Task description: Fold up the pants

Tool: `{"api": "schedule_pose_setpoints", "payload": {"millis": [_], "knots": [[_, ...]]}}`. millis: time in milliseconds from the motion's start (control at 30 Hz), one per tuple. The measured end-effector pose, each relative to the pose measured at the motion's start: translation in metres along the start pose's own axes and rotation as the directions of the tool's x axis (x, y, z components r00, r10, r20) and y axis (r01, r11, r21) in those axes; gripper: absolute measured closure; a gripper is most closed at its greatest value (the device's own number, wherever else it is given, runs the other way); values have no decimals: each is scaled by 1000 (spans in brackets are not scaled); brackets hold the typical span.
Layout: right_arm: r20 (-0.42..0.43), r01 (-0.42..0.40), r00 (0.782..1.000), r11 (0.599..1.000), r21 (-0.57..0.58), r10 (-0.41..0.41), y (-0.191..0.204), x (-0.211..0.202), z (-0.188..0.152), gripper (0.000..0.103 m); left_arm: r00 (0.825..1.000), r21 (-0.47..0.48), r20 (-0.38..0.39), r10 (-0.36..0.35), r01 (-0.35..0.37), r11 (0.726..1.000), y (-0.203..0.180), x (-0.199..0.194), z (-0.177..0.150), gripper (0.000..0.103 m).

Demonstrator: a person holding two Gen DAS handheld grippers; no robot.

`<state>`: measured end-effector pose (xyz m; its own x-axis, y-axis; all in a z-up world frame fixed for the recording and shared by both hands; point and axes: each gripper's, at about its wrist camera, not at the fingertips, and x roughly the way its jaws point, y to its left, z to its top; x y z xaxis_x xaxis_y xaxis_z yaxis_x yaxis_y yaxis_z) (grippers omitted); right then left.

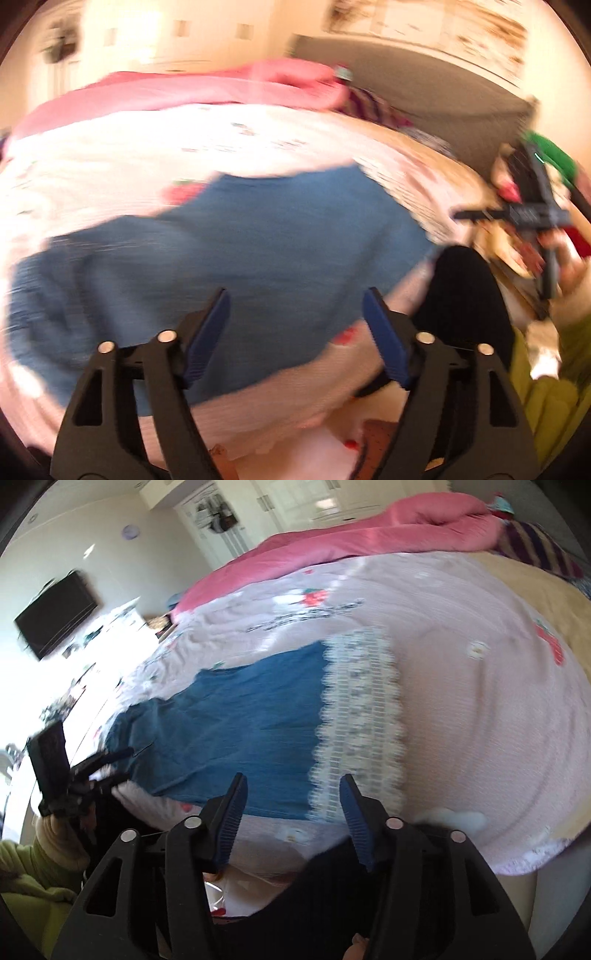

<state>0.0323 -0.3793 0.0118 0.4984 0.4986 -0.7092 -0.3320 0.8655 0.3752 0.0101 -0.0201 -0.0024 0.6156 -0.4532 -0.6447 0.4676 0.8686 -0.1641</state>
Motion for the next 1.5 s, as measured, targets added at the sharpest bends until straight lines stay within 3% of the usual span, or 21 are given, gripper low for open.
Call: {"api": "schedule_pose_setpoints", "payload": {"millis": [67, 133, 267, 333, 367, 400, 433, 533, 667, 733, 800, 867, 933, 1033, 1100, 1167, 1200, 1300, 1400, 1500], "knots": [[-27, -14, 1000, 999, -40, 13, 14, 13, 4, 49, 992, -47, 5, 123, -122, 991, 23, -9, 1, 31], [-63, -22, 998, 997, -80, 17, 25, 29, 6, 47, 969, -128, 1, 247, -245, 961, 56, -20, -1, 31], [-124, -10, 992, 995, -95, -2, 31, 51, 5, 44, 924, -184, -28, 381, -380, 907, 95, -25, 0, 27], [-143, -4, 990, 996, -87, -9, 29, 57, 4, 44, 910, -191, -56, 411, -413, 890, 108, -17, 2, 27], [-146, 0, 989, 997, -82, -12, 29, 58, 2, 44, 907, -200, -67, 416, -420, 885, 111, -15, 1, 27], [-152, 2, 988, 997, -74, -14, 27, 59, 1, 44, 906, -224, -91, 414, -423, 878, 121, -9, 2, 34], [-158, 6, 987, 998, -68, -17, 25, 60, 0, 44, 904, -243, -115, 412, -428, 871, 128, -3, 2, 56], [-182, 40, 982, 998, -52, -49, 19, 60, -6, 44, 901, -284, -136, 411, -433, 855, 145, 9, 3, 58], [-194, 52, 979, 998, -31, -57, 13, 64, -13, 43, 894, -288, -139, 427, -449, 846, 153, 13, 6, 57], [-197, 56, 978, 997, -47, -64, 16, 67, -14, 40, 888, -301, -152, 434, -460, 835, 154, 13, 2, 48], [-198, 45, 979, 998, -53, -54, 21, 67, -12, 31, 907, -354, -144, 396, -421, 835, 156, 6, -5, 46], [-183, 15, 983, 999, -38, -22, 22, 60, -9, 31, 914, -384, -125, 386, -403, 831, 156, -8, -8, 37], [-133, -2, 991, 1000, -25, -2, 20, 46, -4, 31, 898, -374, -81, 433, -430, 822, 146, -30, -5, 32], [-40, 3, 999, 1000, -25, -4, 16, 23, 10, 31, 896, -328, -6, 445, -422, 845, 126, -52, 12, 21], [14, 41, 999, 999, -18, -41, 9, 13, 24, 30, 912, -267, 39, 408, -384, 884, 107, -53, 32, 16], [65, 63, 996, 998, 16, -63, -5, 7, 38, 28, 941, -214, 72, 331, -310, 926, 90, -43, 53, 12], [84, 77, 993, 996, 42, -80, -13, 6, 45, 26, 959, -186, 69, 274, -257, 948, 80, -32, 64, 12], [106, 113, 986, 986, 122, -126, -40, 9, 63, 25, 987, -79, 39, 155, -151, 985, 52, 11, 94, 12], [103, 119, 985, 973, 196, -141, -67, 19, 75, 25, 996, 35, -22, 90, -89, 995, 30, 57, 110, 12], [92, 109, 987, 965, 237, -134, -85, 31, 82, 25, 985, 115, -116, 129, -116, 987, 24, 104, 116, 12]]}}
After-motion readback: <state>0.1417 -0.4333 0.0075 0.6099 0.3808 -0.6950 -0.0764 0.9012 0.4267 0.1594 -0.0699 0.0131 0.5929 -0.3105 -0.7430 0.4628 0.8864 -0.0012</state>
